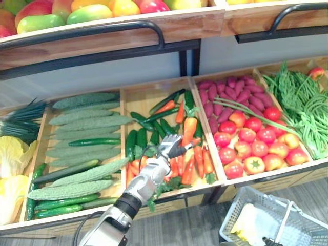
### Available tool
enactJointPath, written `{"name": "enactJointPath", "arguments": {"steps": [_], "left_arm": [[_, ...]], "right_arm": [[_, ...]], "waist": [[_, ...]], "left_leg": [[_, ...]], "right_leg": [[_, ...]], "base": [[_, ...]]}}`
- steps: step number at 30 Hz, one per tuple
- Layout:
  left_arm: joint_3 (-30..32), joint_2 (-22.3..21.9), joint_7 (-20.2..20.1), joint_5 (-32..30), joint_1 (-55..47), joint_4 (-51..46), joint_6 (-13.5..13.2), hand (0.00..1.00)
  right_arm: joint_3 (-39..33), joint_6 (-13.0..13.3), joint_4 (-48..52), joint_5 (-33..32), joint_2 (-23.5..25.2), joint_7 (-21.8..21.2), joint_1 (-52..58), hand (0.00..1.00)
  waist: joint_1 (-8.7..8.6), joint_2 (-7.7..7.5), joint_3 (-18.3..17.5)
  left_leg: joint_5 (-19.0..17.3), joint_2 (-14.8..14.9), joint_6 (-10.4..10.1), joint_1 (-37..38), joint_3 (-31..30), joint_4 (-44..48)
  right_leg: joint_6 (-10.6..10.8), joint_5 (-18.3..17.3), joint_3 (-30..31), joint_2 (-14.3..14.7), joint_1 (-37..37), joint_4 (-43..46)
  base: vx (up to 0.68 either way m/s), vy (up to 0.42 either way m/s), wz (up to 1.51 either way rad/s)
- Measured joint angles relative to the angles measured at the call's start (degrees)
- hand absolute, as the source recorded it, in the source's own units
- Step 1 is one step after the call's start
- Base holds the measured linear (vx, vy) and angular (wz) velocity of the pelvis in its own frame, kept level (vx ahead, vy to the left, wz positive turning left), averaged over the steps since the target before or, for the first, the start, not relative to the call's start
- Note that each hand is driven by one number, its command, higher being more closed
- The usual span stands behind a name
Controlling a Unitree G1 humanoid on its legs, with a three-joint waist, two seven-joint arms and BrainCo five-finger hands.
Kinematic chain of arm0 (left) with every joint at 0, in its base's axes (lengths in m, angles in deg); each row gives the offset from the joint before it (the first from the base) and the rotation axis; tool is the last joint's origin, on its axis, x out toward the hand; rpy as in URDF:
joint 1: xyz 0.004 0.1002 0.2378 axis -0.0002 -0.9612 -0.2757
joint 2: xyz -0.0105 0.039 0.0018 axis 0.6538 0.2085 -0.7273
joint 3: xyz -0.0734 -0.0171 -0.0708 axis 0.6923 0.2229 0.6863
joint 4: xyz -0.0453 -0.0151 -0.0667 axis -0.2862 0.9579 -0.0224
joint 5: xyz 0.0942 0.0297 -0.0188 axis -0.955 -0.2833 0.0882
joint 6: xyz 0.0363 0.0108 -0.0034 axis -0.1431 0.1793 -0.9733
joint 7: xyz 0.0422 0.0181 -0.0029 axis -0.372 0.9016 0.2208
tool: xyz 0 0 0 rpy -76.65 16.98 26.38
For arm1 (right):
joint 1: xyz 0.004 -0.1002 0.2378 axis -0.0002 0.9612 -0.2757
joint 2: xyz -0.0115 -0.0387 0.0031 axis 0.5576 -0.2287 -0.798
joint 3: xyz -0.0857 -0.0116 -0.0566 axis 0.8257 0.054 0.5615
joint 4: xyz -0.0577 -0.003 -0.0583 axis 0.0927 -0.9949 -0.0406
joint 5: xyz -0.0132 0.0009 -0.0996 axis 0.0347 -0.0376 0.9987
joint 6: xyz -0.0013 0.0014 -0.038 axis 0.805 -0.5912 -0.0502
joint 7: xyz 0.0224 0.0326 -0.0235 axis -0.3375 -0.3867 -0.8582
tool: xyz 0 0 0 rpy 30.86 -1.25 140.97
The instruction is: Pick vegetable in the basket
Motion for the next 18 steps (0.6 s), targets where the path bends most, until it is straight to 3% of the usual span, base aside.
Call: {"name": "enactJointPath", "arguments": {"steps": [5, 9, 14, 18], "left_arm": [[0.02, 2.08, -0.1, 0.0, -1.01, -6.02, -2.24, 1.0], [-0.86, 2.88, -1.67, 0.09, -1.91, -11.54, -4.28, 1.0], [-2.17, 4.83, -3.55, 2.25, -2.88, -16.25, -7.39, 1.0], [-5.5, 5.94, -5.28, 2.37, -5.02, -18.0, -9.74, 1.0]], "right_arm": [[0.38, 0.0, 0.29, 0.04, -0.06, -0.09, 0.84, 1.0], [0.28, -0.01, 0.36, 0.46, -0.07, -0.47, 1.75, 1.0], [0.93, -0.22, 2.96, 3.75, -0.65, -1.52, 1.84, 1.0], [4.88, -0.34, 8.37, 8.11, -5.39, -2.95, 2.88, 1.0]], "waist": [[0.8, 0.16, -1.2], [2.13, -0.67, -2.77], [2.44, -1.45, -3.52], [2.69, -1.72, -3.82]], "left_leg": [[0.0, 0.17, -0.02, 0.14, 1.04, -0.13], [0.01, 0.18, -0.02, 0.06, 2.84, -0.12], [-0.13, 0.34, -0.19, 0.2, 6.3, -0.04], [-2.56, 1.81, -1.04, 1.75, 12.54, 2.85]], "right_leg": [[-0.06, 0.05, 0.35, 0.17, -0.26, 0.0], [-0.04, 0.06, 2.25, 0.35, -1.43, 0.51], [-0.05, 0.04, 5.81, 1.1, -4.31, 2.67], [-0.02, 0.04, 11.62, 2.99, -6.55, 4.32]], "base": [[-0.02, -0.035, -0.05], [-0.02, -0.026, -0.18], [-0.06, -0.035, -0.35], [-0.07, -0.057, -0.79]]}}
